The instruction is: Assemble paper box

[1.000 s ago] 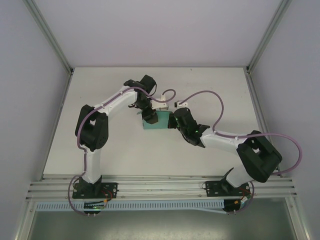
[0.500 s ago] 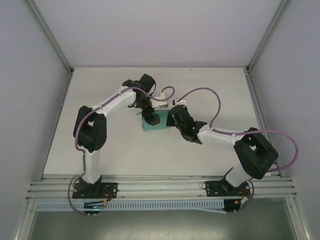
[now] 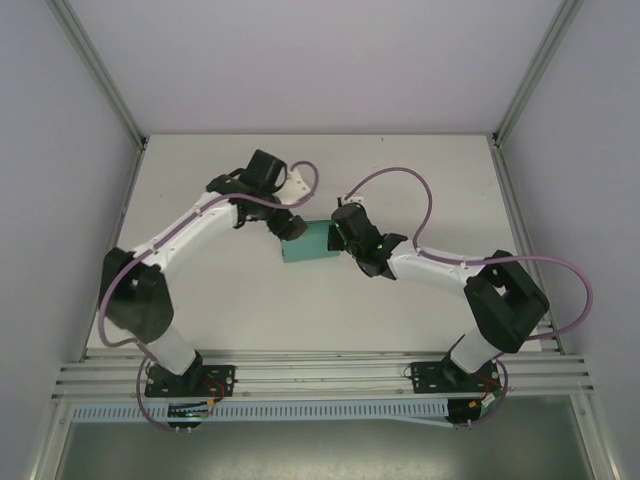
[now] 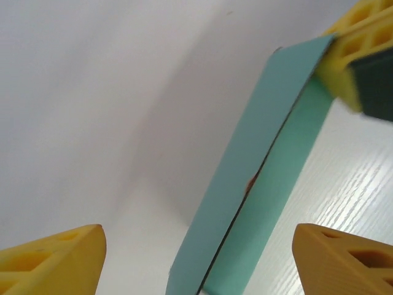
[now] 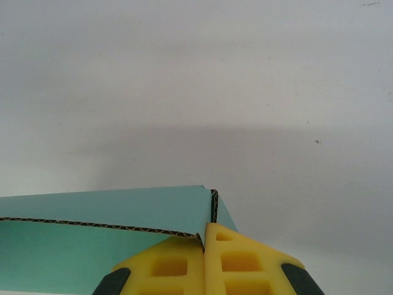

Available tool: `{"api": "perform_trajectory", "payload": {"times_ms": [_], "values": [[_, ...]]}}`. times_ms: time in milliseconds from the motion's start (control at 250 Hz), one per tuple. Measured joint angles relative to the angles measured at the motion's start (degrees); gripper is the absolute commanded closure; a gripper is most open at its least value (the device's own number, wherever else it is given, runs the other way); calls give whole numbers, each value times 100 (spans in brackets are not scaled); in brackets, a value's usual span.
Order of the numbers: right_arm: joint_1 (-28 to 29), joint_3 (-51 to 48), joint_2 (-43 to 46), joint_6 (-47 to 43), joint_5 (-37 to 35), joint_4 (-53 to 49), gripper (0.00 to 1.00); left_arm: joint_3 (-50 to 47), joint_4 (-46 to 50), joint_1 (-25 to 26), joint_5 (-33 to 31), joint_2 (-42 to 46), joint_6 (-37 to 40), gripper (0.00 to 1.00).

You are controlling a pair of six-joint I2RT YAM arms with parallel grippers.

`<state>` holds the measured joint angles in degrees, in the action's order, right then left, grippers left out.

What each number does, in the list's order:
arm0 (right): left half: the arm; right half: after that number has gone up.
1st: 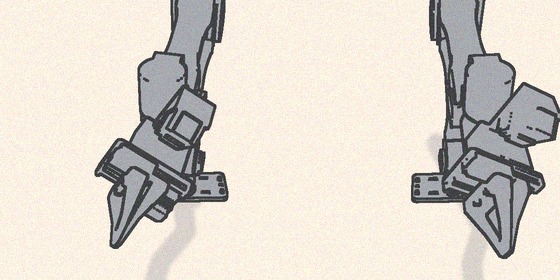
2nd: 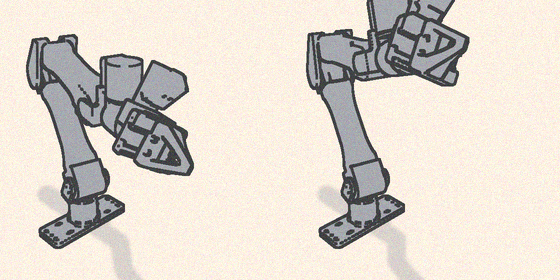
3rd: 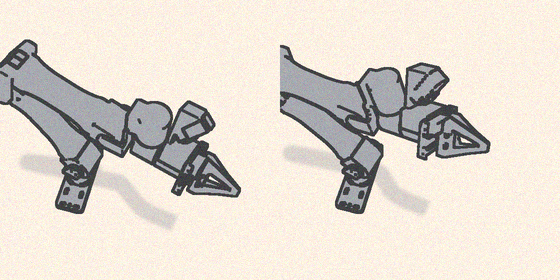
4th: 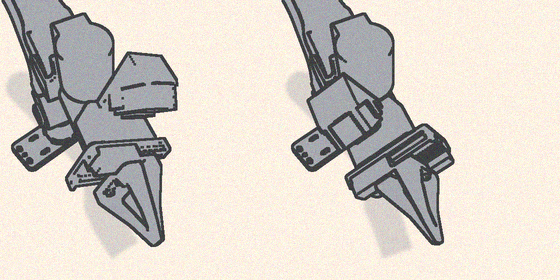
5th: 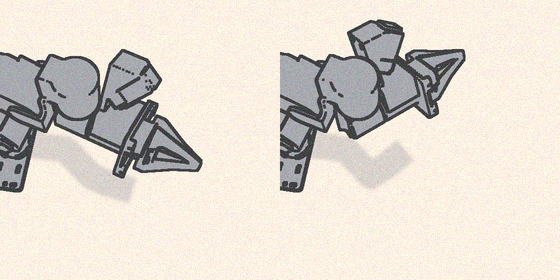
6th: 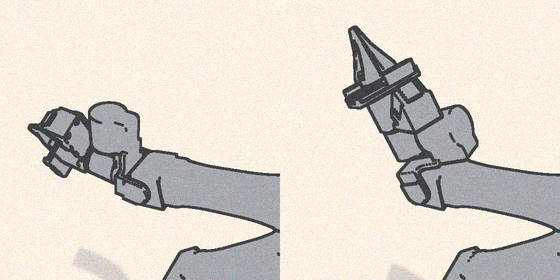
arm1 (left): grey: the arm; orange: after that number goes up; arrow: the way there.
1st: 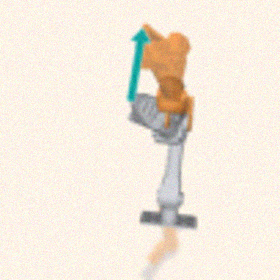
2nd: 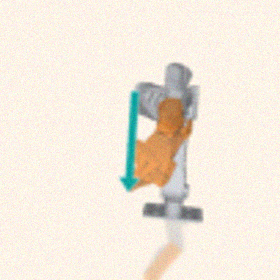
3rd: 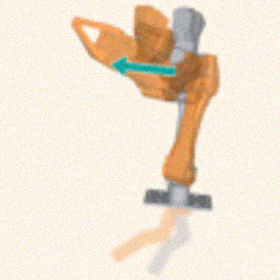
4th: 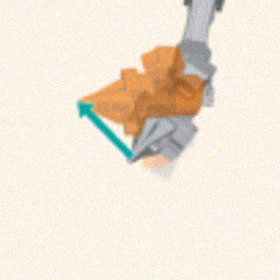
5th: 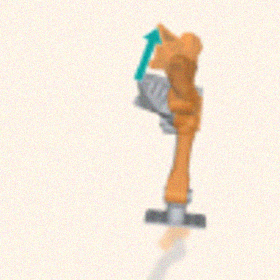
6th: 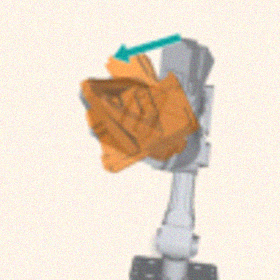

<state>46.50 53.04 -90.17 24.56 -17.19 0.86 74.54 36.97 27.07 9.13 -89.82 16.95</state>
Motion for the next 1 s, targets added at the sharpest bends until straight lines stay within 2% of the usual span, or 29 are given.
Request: {"api": "perform_trajectory", "payload": {"times_ms": [84,188,456,600,731,999], "values": [[0,52,-2,-2,63,-94,100,-483,-85,-282,-37,472,-199,34],[0,107,-11,-17,122,-190,100,-610,-101,-422,4,570,-345,43],[0,212,-74,-17,199,-297,100,-815,-271,-426,581,466,-293,44],[0,229,-74,-17,229,-332,100,-914,-293,-426,623,468,-177,51],[-4,234,-72,-20,245,-350,100,-898,-291,-426,649,417,-116,67],[-7,234,-42,-22,295,-409,100,-896,-317,-426,638,387,-68,72]]}}
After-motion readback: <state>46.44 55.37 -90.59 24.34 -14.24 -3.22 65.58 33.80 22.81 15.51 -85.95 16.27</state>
